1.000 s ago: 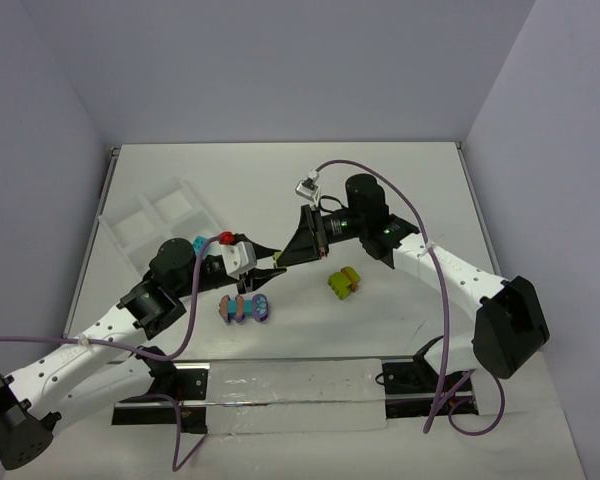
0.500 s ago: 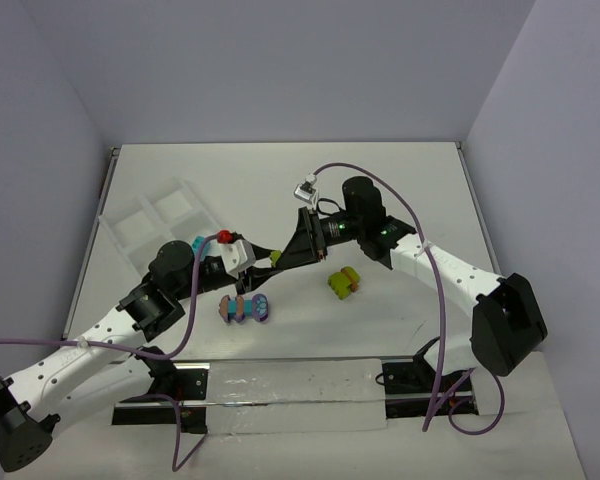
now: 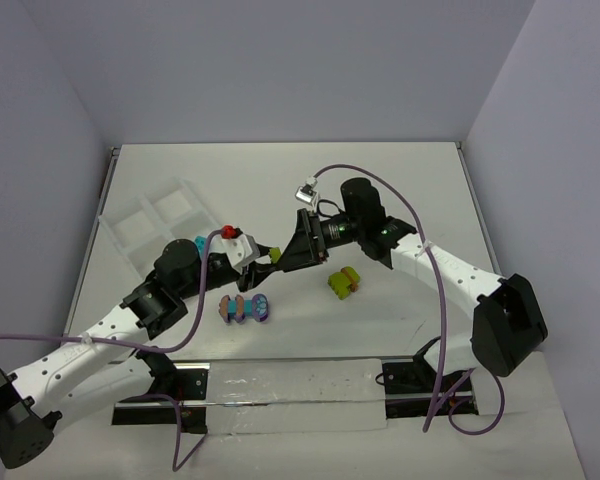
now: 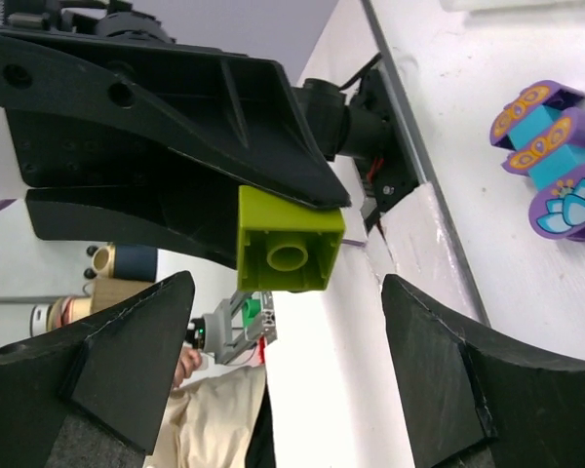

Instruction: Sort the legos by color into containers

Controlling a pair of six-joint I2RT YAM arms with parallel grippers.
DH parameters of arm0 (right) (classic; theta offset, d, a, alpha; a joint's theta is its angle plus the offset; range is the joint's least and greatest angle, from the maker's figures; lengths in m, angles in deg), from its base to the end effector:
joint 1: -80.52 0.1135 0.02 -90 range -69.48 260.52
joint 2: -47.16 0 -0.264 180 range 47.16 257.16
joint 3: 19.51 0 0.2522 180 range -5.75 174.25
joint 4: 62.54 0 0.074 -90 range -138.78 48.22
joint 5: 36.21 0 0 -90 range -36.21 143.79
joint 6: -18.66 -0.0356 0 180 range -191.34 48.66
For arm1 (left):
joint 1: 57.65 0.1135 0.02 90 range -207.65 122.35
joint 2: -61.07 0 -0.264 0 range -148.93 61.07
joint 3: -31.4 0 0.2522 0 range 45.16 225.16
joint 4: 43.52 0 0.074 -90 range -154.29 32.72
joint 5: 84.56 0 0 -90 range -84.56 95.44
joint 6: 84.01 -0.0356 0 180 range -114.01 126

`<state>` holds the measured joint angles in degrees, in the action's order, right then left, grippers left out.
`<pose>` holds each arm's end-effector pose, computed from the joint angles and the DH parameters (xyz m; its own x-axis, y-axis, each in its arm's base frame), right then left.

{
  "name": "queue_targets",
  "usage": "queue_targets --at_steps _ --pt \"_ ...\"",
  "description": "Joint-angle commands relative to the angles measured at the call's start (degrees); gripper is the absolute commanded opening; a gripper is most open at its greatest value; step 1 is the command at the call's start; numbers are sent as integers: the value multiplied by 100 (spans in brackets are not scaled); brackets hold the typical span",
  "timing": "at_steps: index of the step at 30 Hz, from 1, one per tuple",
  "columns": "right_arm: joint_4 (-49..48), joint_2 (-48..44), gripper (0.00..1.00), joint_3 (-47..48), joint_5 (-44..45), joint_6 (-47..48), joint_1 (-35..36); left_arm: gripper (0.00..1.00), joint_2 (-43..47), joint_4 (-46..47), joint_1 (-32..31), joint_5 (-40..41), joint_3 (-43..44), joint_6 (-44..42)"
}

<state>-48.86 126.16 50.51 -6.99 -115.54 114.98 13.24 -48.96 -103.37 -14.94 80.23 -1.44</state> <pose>0.2323 0.1971 0.2981 -0.8833 -0.1934 -0.4272 -0.4526 0.1138 0.8844 0.1321 -0.1533 0.3053 0.0645 0.1074 -0.9921 0.9128 0.3953 0.1022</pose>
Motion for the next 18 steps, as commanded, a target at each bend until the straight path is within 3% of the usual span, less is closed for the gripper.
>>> queue_targets --at_steps 1,6,8,15,17,18 --pt "1212 -421 86 658 549 710 -27 0 19 99 10 216 202 187" --pt "2764 -868 86 1396 2007 1562 -36 0 -111 -516 10 997 588 700" --pt "3362 -1081 87 1657 3140 1786 -74 0 -140 -876 8 1563 909 1196" --pt "3770 -1528 87 1626 5302 1800 -273 0 -295 -2443 10 4002 1861 2859" --pt "3759 -1564 87 1534 5527 1757 -311 0 -441 -3153 10 4668 2061 3282" --pt "3733 -1573 87 1485 5568 1757 -352 0 -494 -3425 10 5434 2141 3800"
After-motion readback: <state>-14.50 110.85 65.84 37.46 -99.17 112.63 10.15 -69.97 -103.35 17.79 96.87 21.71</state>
